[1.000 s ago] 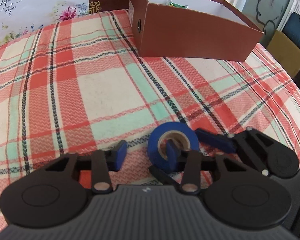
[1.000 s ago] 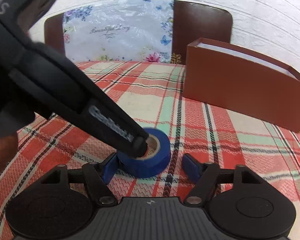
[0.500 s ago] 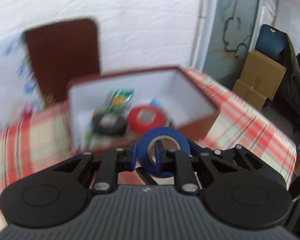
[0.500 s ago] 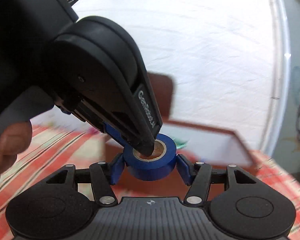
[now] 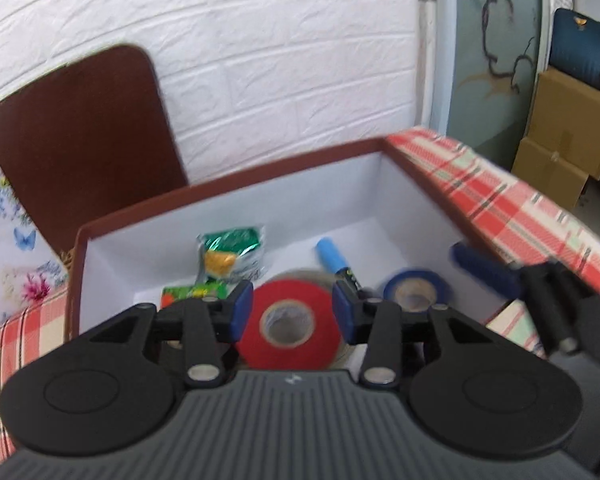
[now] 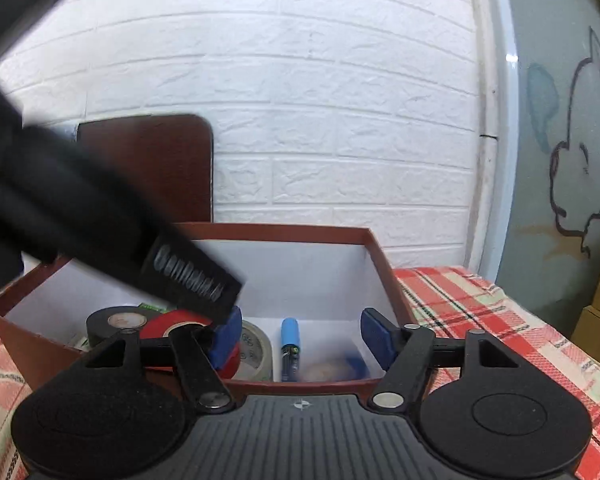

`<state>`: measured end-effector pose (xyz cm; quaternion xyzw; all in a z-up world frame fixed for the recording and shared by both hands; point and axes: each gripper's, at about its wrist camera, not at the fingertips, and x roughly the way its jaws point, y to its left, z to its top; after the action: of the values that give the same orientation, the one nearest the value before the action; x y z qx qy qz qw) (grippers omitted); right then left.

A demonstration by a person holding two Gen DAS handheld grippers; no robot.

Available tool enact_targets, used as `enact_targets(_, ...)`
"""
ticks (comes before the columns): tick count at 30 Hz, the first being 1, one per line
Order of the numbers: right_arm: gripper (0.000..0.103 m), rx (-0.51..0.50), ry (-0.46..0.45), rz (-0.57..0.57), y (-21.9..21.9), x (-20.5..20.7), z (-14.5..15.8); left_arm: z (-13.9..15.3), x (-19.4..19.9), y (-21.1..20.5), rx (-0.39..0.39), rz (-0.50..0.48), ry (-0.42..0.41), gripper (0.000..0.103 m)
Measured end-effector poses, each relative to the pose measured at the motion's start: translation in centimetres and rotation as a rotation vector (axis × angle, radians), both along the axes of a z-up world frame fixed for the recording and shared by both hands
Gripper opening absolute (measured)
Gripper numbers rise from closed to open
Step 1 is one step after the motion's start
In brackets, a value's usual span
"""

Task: Organize objects
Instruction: 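Carry the blue tape with the left gripper into the brown box, release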

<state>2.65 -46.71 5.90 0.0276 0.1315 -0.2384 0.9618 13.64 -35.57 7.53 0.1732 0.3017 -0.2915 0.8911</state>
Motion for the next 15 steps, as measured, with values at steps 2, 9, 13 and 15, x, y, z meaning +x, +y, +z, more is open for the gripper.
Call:
enact_targets(2, 0.066, -0.015, 0.003, -0.010, 0.5, -0.4, 0.0, -0.2, -0.2, 0.6, 0.004, 0.008, -0.005, 0.049)
enact_targets(9, 0.065, -0.012, -0.006, -0.005, 2.8, -3.0, 0.8, 0.8, -1.8, 2.6, -0.002, 0.023, -0.032, 0.052)
enact_targets(13, 0.065, 0.008, -0.014, -0.006, 3.0, -2.3, 1.2, 1.2, -2.9, 3.9, -0.006, 0.024, -0.036, 0.053)
enact_targets(15, 0.066, 0.011, -0.020, -0.010, 3.7, -3.0, 1.2, 1.2, -3.4, 4.5, -0.003, 0.030, -0.044, 0.053)
